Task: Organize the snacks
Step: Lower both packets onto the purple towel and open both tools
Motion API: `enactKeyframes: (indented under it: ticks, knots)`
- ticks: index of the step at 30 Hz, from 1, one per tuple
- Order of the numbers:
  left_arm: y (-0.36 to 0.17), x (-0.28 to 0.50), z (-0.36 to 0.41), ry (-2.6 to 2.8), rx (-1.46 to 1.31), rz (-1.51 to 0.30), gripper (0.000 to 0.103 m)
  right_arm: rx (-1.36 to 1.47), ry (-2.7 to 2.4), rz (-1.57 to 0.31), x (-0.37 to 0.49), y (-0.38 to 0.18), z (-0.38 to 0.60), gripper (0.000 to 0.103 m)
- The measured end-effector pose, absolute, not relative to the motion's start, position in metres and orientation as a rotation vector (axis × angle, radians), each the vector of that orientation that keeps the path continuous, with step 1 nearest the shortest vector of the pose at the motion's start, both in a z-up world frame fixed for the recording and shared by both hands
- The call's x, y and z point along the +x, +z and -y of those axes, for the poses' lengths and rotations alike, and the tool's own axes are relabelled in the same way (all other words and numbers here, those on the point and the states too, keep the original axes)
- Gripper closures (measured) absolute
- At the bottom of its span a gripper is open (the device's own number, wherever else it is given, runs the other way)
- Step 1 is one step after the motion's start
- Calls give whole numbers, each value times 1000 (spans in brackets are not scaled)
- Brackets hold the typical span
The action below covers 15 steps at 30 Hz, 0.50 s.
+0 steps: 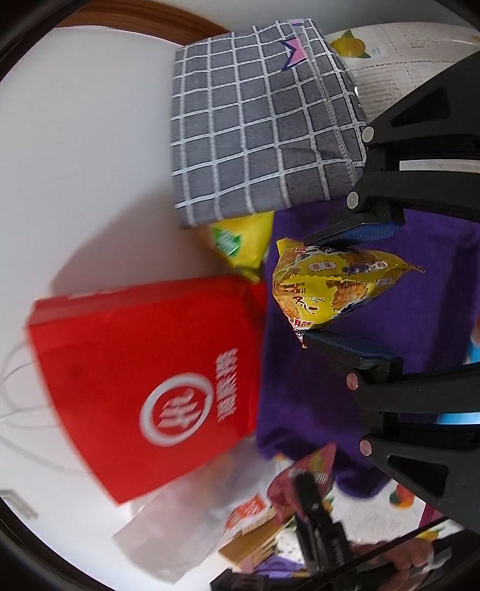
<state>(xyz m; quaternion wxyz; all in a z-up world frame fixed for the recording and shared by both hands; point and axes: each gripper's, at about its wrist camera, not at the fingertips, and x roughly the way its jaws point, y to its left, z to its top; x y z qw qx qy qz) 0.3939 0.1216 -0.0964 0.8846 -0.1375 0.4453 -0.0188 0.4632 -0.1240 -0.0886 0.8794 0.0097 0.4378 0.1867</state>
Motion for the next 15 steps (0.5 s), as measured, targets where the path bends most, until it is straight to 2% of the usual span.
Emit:
enactKeyframes:
  ticks: [15]
  knots:
    - [-141, 417, -125, -28, -283, -1038, 52, 16, 362, -1098, 488, -167, 114, 59]
